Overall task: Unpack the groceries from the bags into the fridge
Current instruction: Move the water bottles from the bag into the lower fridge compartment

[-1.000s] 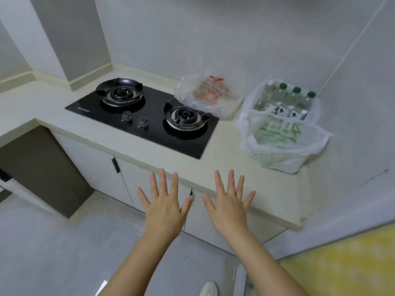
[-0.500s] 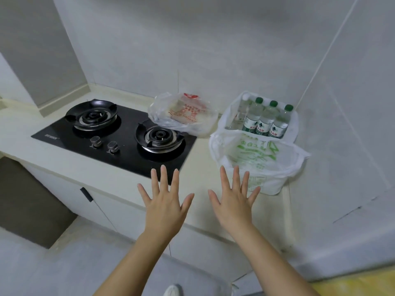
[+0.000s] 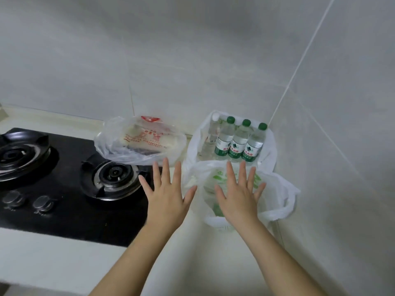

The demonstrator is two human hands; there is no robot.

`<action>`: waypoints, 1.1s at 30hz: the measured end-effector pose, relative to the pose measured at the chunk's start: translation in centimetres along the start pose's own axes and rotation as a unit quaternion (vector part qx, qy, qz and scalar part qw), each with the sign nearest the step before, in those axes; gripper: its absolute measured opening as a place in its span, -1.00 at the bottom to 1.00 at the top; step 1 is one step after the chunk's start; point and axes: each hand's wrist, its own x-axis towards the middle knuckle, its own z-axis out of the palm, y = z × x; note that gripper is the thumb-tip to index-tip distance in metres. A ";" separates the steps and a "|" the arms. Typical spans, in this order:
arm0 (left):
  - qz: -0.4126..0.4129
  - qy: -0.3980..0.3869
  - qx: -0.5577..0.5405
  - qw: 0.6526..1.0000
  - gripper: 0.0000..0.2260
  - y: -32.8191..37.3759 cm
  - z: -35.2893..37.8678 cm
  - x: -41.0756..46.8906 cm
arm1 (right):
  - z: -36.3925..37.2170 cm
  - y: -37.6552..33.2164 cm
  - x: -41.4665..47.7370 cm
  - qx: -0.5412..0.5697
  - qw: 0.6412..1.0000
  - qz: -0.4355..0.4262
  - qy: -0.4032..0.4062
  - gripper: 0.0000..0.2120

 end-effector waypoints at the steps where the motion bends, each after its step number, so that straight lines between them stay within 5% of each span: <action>1: 0.011 0.002 -0.002 1.000 -0.28 0.1 0.2 1.4 | -0.1 0.0 1.2 -0.003 1.000 0.003 0.005 -0.34; 18: 0.228 -0.078 0.150 0.959 -0.37 10.3 4.9 23.4 | -3.0 6.7 21.5 -0.077 0.994 0.077 0.018 -0.40; 33: 0.287 -0.059 0.238 0.926 -0.67 15.0 10.7 33.9 | -1.8 10.8 31.6 -0.130 0.987 0.094 0.011 -0.61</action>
